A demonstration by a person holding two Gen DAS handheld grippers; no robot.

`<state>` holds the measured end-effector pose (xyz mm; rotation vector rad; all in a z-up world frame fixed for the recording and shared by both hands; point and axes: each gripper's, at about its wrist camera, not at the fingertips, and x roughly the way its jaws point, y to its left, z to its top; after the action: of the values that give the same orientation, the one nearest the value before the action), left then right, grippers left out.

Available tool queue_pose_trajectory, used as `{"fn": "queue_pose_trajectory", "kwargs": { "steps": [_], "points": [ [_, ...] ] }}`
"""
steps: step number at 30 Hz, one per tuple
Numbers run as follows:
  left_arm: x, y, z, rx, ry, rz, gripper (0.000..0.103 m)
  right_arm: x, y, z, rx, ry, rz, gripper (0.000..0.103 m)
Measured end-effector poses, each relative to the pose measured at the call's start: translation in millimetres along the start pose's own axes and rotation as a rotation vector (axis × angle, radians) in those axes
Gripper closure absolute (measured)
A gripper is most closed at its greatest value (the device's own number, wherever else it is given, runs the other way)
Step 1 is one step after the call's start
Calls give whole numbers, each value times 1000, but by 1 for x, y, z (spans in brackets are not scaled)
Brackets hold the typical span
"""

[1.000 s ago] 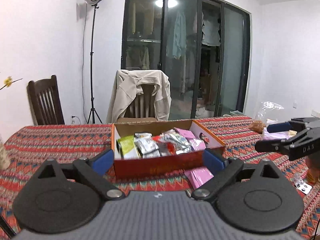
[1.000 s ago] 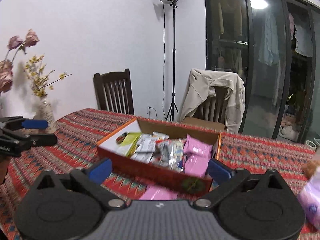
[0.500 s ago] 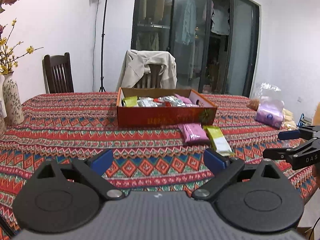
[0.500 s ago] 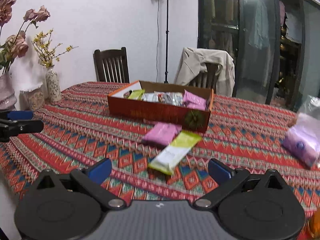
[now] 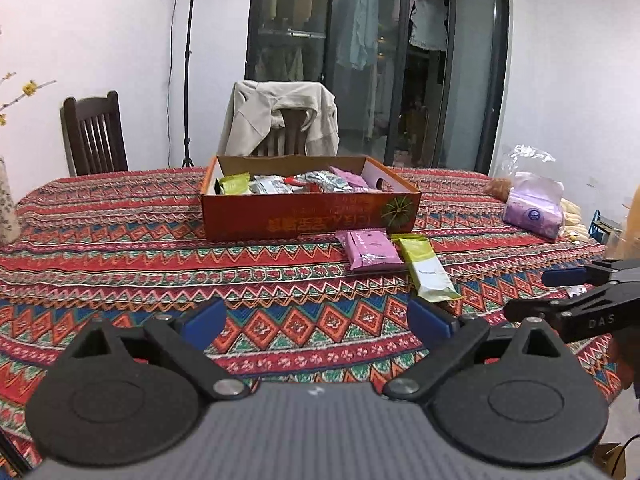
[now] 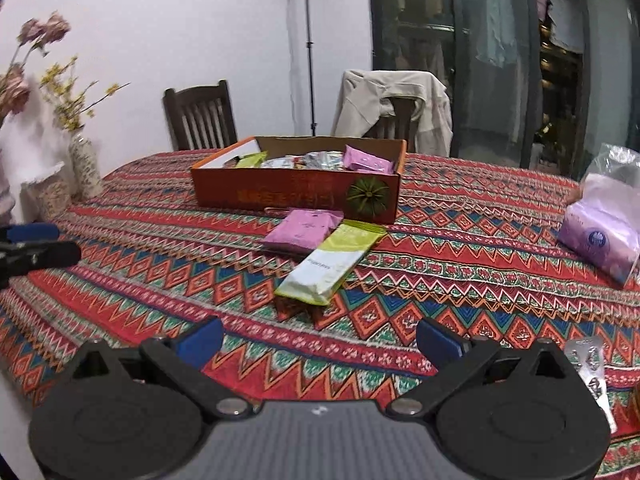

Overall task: Organize snacks
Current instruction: 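Grasp a green-yellow bar packet with the right gripper while the left grasps a pink packet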

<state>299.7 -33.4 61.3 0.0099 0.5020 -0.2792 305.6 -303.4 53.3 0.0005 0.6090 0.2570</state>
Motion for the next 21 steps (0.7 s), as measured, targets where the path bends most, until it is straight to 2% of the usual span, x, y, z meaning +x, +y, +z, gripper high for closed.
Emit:
{"fn": "queue_pose_trajectory", "kwargs": {
  "steps": [5, 9, 11, 13, 15, 17, 19, 21],
  "points": [
    [40, 1, 10, -10, 33, -18, 4, 43, -9, 12, 59, 3, -3, 1],
    [81, 0, 23, 3, 67, -23, 4, 92, -11, 29, 79, 29, -11, 8],
    [100, -1, 29, 1, 79, -39, 4, 115, -10, 38, 80, 40, -14, 8],
    [118, -3, 34, -1, 92, -54, 4, 136, -8, 45, 72, 58, -24, 15],
    [134, -4, 37, -9, 104, -61, 5, 153, -6, 49, 54, 84, -38, 32],
    [152, -6, 41, -30, 118, -71, 5, 164, -7, 49, 32, 103, -57, 37],
    [169, -9, 44, -56, 140, -85, 5, 164, -10, 48, 14, 98, -66, 41],
    [185, -14, 47, -85, 150, -100, 5, 161, -19, 48, 10, 97, -71, 56]
  ]
}}
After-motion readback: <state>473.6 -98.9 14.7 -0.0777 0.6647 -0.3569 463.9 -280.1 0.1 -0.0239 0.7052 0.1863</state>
